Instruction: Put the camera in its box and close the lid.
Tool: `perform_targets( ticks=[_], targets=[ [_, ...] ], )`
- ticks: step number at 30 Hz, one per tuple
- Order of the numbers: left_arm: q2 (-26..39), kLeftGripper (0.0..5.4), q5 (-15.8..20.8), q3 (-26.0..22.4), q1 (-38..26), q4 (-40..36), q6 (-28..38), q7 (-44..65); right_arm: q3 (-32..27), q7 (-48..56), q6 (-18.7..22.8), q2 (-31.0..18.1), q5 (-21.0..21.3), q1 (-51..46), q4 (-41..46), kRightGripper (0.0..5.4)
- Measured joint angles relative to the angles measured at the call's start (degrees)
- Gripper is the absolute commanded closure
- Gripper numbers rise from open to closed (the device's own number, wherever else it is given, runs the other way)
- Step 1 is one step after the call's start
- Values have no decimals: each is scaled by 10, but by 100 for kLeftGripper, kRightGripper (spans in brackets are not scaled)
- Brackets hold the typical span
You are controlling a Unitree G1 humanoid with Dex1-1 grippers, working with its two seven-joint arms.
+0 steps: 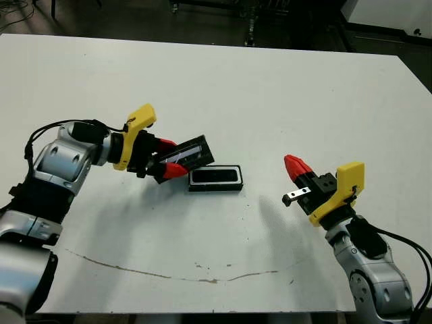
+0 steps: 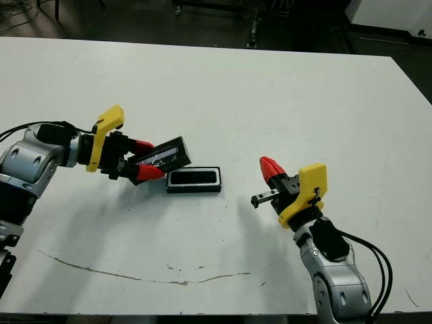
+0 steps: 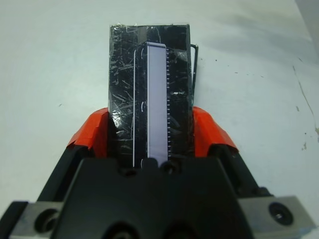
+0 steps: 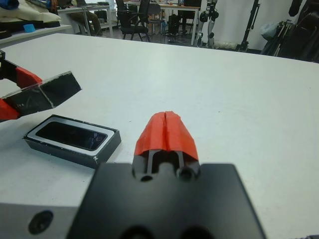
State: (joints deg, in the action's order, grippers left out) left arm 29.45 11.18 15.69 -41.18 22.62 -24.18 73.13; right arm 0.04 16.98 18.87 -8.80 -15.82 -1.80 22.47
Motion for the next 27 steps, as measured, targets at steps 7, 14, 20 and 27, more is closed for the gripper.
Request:
perform_targets(
  ticks=[7,14,20,27],
  targets=[
    [-5,223,-5,3,-7,30,22,25,1,0,0,0,1,0,0,540],
    [-20,223,-13,5,-19,56,44,30,1,0,0,0,1,0,0,540],
    [-42,223,-26,9,-19,74,62,28,1,0,1,0,0,-1,0,540],
    [-57,223,-33,13,-19,90,73,29,1,0,1,0,0,-6,0,540]
  ],
)
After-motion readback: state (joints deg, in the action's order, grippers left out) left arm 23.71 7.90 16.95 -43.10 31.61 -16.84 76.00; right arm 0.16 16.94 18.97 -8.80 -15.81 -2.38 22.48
